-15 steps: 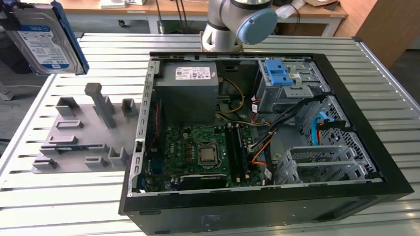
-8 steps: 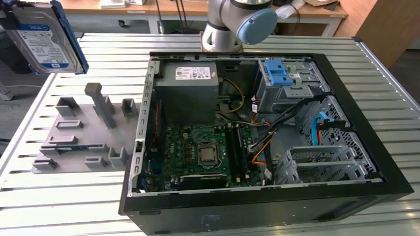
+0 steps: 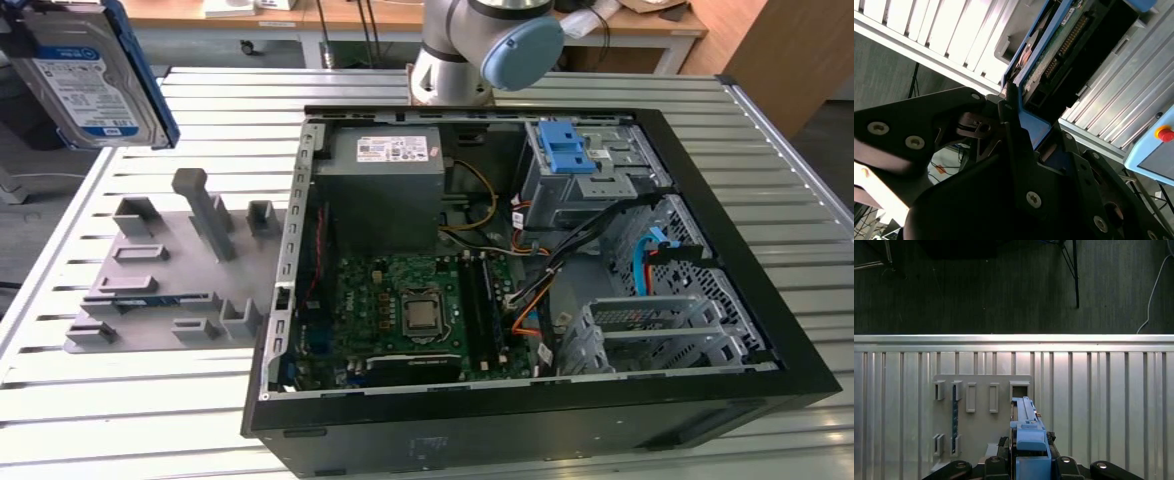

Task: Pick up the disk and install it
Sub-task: 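Pick up the disk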

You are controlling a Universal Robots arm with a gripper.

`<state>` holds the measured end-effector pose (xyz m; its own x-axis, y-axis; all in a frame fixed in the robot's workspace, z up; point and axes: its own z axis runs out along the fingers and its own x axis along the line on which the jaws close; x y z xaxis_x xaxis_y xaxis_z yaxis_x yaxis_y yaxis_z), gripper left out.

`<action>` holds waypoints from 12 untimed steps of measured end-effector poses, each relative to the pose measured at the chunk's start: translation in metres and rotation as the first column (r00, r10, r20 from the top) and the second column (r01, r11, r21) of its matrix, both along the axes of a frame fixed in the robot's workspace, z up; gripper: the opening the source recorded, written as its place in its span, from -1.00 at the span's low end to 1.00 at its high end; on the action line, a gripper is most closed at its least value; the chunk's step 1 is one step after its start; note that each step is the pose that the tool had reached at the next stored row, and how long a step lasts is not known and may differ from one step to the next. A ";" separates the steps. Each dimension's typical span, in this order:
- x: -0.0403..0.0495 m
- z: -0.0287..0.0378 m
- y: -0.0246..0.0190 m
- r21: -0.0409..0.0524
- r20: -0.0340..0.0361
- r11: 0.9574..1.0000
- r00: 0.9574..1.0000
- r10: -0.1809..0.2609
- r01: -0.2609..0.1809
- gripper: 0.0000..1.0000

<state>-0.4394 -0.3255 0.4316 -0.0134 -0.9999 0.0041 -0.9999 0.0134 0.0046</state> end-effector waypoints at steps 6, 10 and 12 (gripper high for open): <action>0.0000 0.0017 0.0000 0.000 0.000 1.000 1.000 0.000 0.000 -0.27; 0.0000 0.0026 0.0000 0.000 0.000 1.000 1.000 0.000 0.000 -0.27; 0.0000 0.0030 0.0000 0.000 0.000 1.000 1.000 0.000 0.000 -0.27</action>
